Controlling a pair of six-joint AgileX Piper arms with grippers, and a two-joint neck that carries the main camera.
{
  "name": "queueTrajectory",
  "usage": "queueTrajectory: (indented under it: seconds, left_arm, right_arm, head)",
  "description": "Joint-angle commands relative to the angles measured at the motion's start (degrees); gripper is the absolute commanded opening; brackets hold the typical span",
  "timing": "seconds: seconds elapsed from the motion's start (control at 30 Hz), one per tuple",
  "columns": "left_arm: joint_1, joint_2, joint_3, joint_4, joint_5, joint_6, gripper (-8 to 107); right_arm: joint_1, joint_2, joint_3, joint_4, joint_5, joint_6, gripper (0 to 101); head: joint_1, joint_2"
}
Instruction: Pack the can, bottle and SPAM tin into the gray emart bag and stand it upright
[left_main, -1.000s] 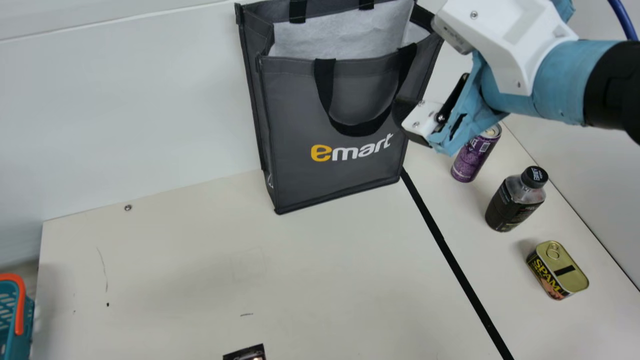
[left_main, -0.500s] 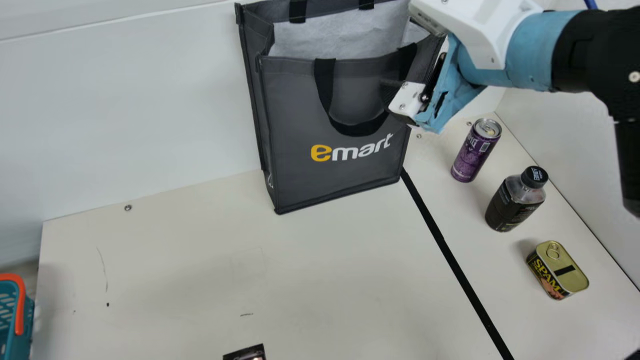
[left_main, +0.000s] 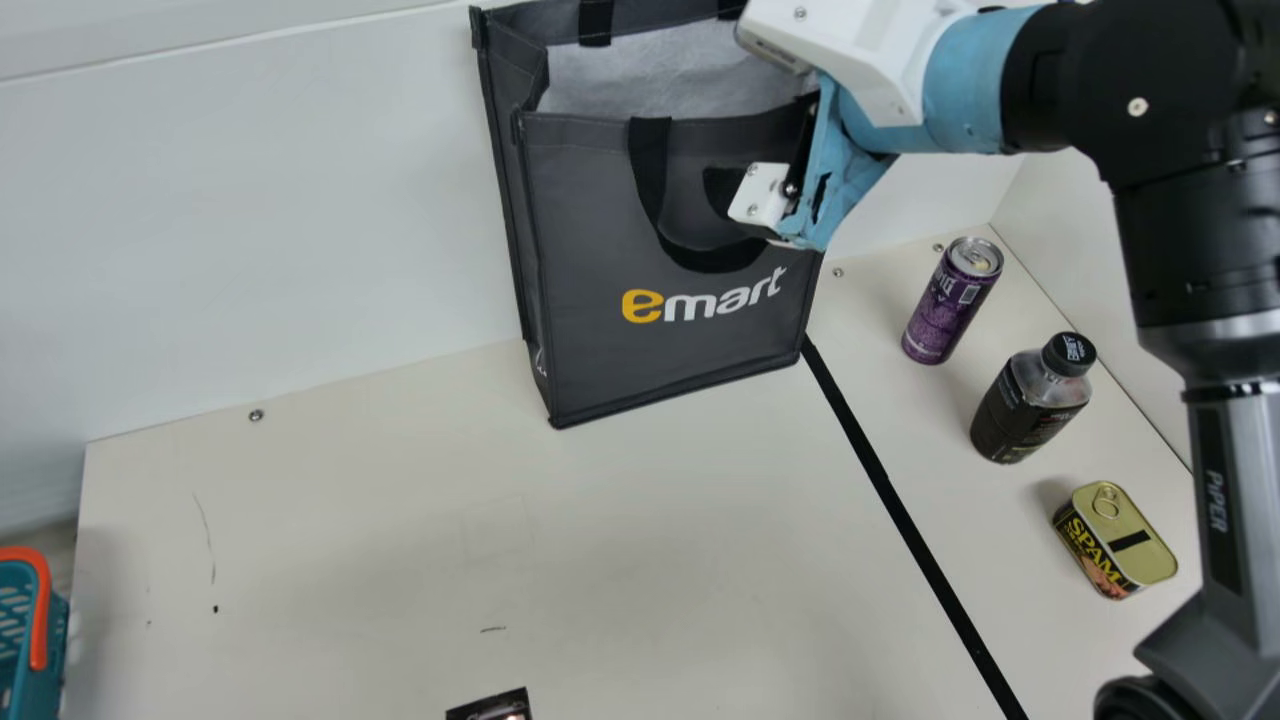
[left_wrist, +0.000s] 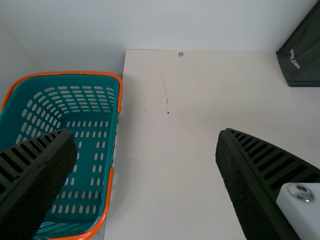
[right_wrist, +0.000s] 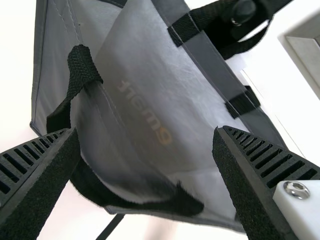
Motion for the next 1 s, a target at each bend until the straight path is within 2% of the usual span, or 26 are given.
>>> queueTrajectory:
  seconds: [0.0, 0.33, 0.57, 0.97]
  left_arm:
    - [0.0, 0.0, 0.0, 0.0, 0.0, 0.0, 90]
    - [0.0, 0.0, 0.0, 0.0, 0.0, 0.0, 90]
    - [0.0, 0.0, 0.0, 0.0, 0.0, 0.0, 90]
    - [0.0, 0.0, 0.0, 0.0, 0.0, 0.0, 90]
  right_arm:
    - [0.1, 1.0, -0.4, 0.3, 0.1, -0.6, 95]
    - [0.6, 5.5, -1.8, 1.6, 0.1, -2.9, 95]
    - [0.4, 7.6, -1.4, 2.7, 0.1, -4.5, 95]
    - [-0.5, 8.2, 1.4, 5.4, 0.1, -6.9, 15]
  head:
    - [-1.3, -0.1]
    - [-1.3, -0.1]
    - [-1.3, -0.1]
    - [-1.3, -0.1]
